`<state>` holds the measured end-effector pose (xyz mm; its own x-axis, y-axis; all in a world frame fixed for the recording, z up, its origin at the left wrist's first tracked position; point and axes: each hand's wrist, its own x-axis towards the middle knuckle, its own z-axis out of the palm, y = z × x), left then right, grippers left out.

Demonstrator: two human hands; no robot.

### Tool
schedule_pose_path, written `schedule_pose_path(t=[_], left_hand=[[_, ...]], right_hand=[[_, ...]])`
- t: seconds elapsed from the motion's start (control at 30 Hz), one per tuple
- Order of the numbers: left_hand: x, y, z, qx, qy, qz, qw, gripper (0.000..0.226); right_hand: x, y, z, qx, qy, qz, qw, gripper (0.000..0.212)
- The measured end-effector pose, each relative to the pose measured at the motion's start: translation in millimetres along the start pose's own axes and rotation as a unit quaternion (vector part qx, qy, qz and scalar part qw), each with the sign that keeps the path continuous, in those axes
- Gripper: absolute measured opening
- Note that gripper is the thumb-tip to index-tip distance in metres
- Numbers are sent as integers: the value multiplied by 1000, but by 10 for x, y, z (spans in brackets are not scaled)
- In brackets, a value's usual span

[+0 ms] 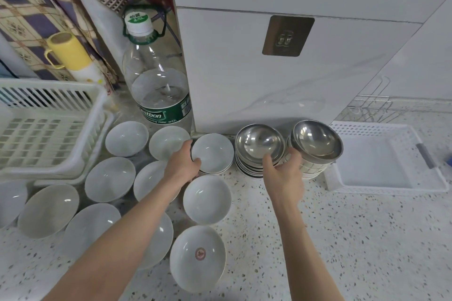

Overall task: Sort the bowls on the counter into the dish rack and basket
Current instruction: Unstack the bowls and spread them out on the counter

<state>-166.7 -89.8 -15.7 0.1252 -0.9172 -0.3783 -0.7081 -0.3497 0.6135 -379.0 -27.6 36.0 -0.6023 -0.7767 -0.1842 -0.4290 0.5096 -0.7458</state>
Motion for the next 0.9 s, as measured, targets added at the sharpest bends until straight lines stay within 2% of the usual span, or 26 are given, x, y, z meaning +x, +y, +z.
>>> schedule_pose_path(t=[0.17,0.3,0.53,0.67,0.9], left_hand=[[13,12,-5,-59,-1,-36,998,57],[6,46,7,-90,7,-19,996,51],[-8,57,37,-140,5,-45,989,41],[-64,52,28,-184,16,-20,983,46],[-263,115,-198,-257,54,-5,965,53]], right_hand=[[41,-34,26,-21,-1,-3,1000,55],[42,-20,25,9,-11,-16,1000,52],[52,-37,-1,33,-27,-34,999,49],[21,-63,-39,44,-25,-54,997,41],[-180,-55,-213,137,10,-68,988,55]])
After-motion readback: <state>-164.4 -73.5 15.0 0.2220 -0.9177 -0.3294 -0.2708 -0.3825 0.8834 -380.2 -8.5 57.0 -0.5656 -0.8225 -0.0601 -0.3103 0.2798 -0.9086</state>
